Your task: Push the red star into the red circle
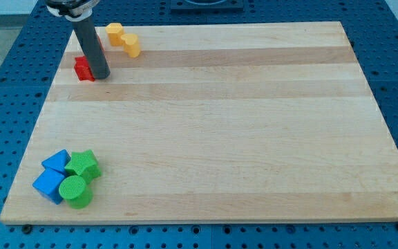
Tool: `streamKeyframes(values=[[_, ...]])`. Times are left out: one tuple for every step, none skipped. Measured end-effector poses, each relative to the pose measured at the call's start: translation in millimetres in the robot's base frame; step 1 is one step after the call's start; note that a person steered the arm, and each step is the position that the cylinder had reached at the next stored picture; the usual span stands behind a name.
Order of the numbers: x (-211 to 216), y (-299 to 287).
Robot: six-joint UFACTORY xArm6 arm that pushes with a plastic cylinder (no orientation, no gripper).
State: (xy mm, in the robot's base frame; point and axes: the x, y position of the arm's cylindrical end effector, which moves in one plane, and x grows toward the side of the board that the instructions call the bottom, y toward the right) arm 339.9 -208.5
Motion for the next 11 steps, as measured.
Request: streamKeyframes(values=[[0.0, -1.2], [17.8, -1.3], [32.2, -23.6], [32.3, -63.2], [32.1, -62.1], [28.7, -48.8], [12.1, -38.8], [7.4, -38.8], [-1.1, -38.8], [-24.2, -38.8], [-43.5, -38.7]])
